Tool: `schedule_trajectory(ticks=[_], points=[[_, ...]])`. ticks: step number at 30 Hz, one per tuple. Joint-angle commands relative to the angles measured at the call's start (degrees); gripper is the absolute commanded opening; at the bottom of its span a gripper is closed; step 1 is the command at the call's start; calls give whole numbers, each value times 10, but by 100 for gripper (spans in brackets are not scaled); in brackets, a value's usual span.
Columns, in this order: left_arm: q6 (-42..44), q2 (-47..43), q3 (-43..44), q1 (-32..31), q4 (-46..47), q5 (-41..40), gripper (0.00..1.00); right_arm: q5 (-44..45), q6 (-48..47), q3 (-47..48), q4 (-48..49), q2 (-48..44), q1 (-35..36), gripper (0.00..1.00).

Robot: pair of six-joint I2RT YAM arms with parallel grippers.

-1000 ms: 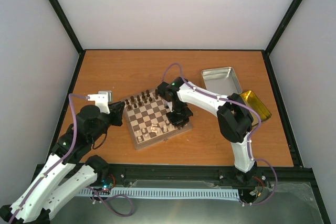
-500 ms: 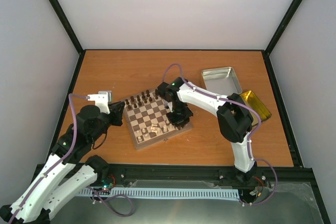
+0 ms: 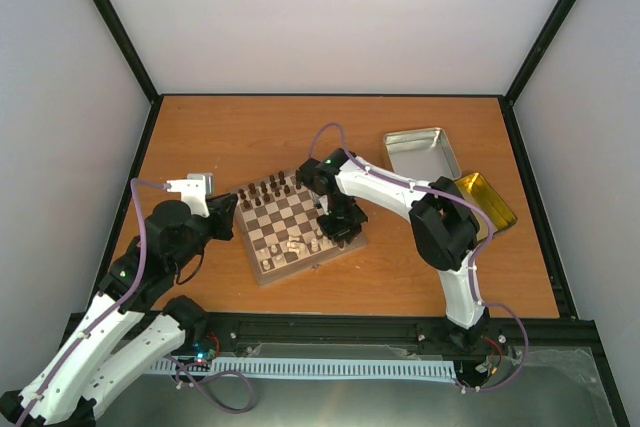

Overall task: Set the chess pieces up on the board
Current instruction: Place the chess piece on the chessboard, then pick up the chess piece from the chessboard.

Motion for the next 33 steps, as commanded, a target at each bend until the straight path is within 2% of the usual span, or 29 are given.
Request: schedule_trajectory(ticks=[1,5,12,21,23,28,33], points=[[10,0,1,2,8,-6,2,7,6,6,7,-7,-3,24],[10,1,2,2,7,-7,2,-3,18,-15,47,-37,-3,28],[9,8,1,2,8,-8,2,6,59,-101,148,-94,-3,27],[5,18,1,3,7,-13,2,5,54,-143,201,-106,-2,26],[4,18,0,2,7,-14,2,8,52,-146,207,-103,-2,24],[3,20,1,2,6,-18,1,27,48,-148,212,-109,-2,12],[2,23,1,2,5,-21,2,27,44,-128,201,-134,3,11]])
